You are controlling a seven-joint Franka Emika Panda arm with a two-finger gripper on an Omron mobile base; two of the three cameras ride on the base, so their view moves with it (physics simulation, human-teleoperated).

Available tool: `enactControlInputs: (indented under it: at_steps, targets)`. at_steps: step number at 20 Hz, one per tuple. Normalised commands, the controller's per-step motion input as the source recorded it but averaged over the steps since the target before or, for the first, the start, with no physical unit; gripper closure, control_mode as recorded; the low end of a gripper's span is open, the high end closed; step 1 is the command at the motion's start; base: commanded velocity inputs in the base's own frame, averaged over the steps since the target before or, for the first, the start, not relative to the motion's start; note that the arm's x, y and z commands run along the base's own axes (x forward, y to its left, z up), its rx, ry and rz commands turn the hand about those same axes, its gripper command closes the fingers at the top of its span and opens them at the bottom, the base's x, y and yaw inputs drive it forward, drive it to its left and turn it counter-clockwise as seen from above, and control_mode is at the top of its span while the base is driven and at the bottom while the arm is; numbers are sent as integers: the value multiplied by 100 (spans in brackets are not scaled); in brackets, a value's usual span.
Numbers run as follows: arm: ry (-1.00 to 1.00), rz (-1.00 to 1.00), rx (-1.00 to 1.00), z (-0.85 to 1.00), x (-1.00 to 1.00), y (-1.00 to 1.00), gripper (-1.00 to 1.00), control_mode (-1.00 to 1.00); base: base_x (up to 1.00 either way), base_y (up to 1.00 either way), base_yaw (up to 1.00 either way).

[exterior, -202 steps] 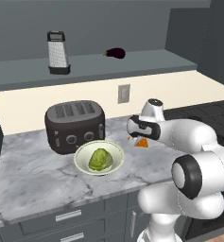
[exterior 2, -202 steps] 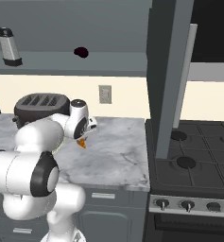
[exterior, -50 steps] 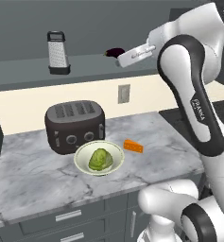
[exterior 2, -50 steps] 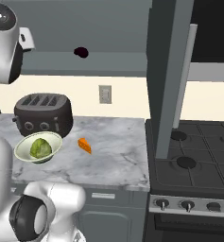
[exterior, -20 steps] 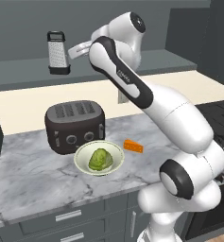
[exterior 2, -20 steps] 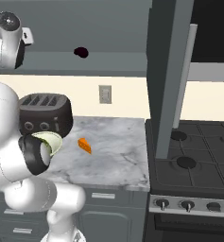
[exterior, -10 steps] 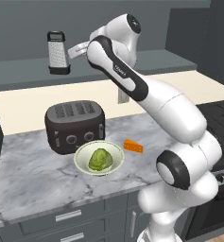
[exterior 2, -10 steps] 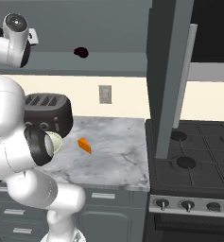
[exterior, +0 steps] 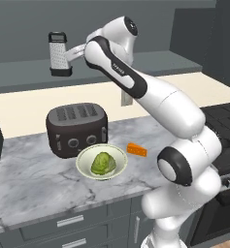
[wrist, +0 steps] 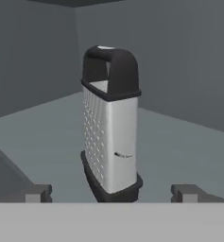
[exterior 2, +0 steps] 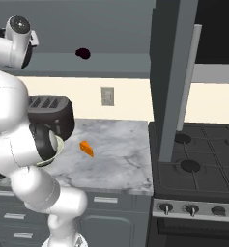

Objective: Pick the cheese from the fridge and the cheese grater from the cabinet and place them next to the salad bowl.

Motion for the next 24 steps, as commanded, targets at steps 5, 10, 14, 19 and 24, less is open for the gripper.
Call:
enactControlInputs:
  at_steps: [5,10,14,19,24]
  targets:
    - [0,4,0,-9,32,18,-100,-100,0,0,0]
    - [0,5,0,0,11,32,-100,-100,0,0,0]
    - [0,3,0,-4,18,25,-100,-100,0,0,0]
    - [0,0,0,-8,19,8,-100,-100,0,0,0]
    - [0,0,0,-3,16,8,-100,-100,0,0,0]
